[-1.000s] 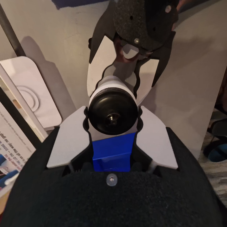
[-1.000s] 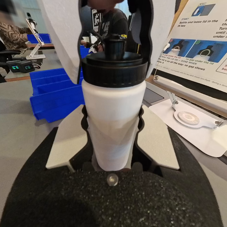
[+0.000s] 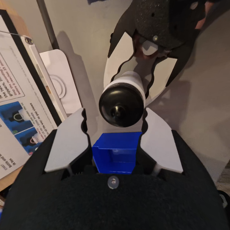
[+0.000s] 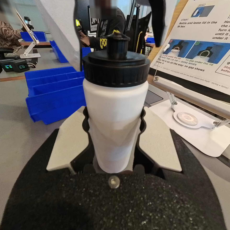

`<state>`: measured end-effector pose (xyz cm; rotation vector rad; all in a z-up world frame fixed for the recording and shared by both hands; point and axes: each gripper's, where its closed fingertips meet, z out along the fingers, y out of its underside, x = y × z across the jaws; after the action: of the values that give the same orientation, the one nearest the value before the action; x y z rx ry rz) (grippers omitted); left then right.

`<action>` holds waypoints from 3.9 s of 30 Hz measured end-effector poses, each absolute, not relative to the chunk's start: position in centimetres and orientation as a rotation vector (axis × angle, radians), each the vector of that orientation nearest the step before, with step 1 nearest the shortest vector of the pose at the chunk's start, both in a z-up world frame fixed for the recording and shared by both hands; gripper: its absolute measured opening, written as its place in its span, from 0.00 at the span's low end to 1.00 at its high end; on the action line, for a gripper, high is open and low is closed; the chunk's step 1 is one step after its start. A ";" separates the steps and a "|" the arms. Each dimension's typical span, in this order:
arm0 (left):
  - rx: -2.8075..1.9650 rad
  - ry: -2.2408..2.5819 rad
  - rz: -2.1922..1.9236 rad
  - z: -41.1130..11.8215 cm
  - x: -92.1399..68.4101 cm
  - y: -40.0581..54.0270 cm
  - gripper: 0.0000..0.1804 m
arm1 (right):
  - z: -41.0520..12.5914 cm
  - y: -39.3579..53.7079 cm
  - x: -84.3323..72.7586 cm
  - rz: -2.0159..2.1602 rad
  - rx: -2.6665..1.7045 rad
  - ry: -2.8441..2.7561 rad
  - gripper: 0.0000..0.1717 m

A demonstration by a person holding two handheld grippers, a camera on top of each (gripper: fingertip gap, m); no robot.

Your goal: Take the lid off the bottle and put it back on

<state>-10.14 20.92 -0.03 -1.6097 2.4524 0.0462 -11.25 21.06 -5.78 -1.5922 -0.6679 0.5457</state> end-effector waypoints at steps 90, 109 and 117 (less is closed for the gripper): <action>-2.226 2.213 0.006 -0.4 -11.6 19.8 0.38 | -6.4 20.9 -11.4 0.560 -1.608 -0.671 0.46; -1.820 2.274 -0.088 0.2 -10.6 20.1 0.55 | -6.4 20.9 -11.6 0.566 -1.610 -0.674 0.46; -1.846 2.429 -0.242 -0.9 -11.1 20.1 0.39 | -6.5 20.9 -11.6 0.571 -1.610 -0.671 0.46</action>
<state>-11.06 20.07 -0.88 -1.8455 2.4291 -0.2416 -11.55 20.88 -6.49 -1.6102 -0.6712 0.5711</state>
